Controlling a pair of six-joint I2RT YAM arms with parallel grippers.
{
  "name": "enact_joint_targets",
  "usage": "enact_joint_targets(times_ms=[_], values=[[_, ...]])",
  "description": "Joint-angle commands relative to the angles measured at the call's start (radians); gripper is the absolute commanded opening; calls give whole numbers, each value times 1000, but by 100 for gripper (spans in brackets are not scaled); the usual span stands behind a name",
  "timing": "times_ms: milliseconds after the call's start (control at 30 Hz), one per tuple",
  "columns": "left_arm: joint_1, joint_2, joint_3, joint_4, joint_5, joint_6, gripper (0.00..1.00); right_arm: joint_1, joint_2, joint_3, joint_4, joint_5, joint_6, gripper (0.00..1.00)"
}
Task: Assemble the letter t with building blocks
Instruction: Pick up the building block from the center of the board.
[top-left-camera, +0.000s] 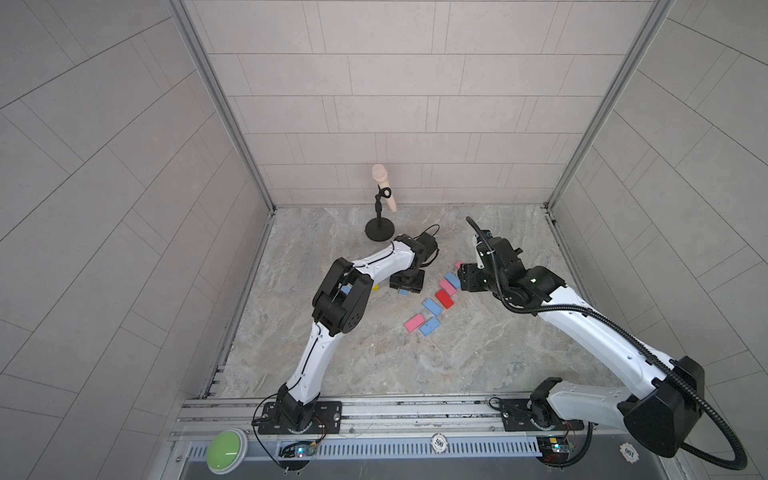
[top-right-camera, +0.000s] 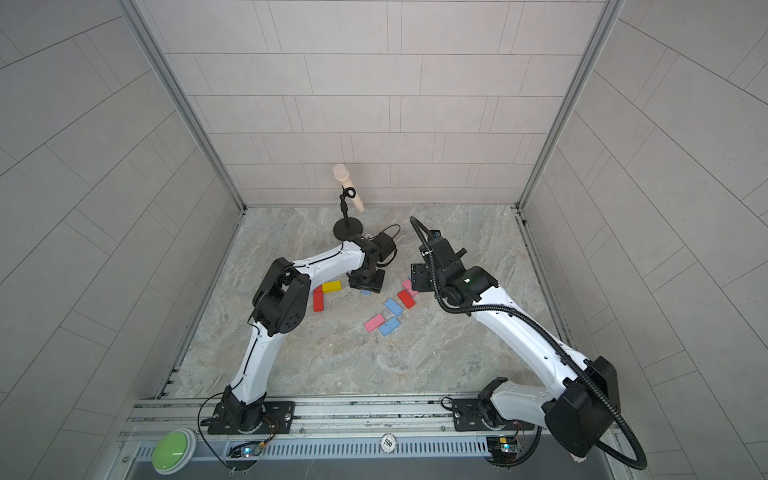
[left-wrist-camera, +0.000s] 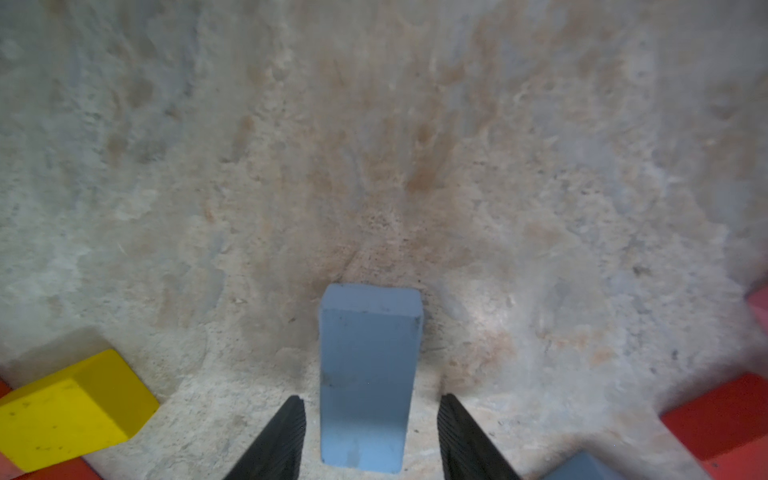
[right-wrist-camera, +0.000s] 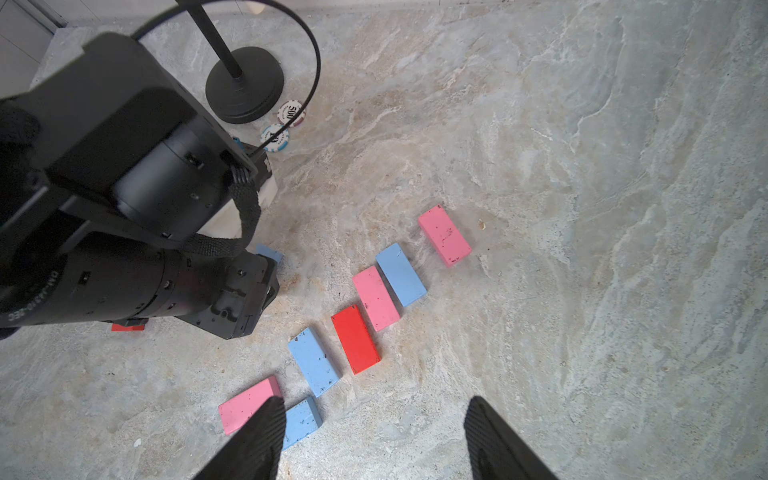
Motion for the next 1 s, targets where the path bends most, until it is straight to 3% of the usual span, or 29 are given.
enact_joint_targets(times_ms=[0, 600, 967], values=[[7, 13, 27, -18, 6, -5, 54, -5, -18, -1, -13, 8, 11, 72], [23, 41, 63, -21, 19, -3, 41, -6, -25, -4, -23, 11, 9, 71], [24, -60, 11, 13, 22, -38, 27, -5, -27, -10, -16, 13, 16, 72]])
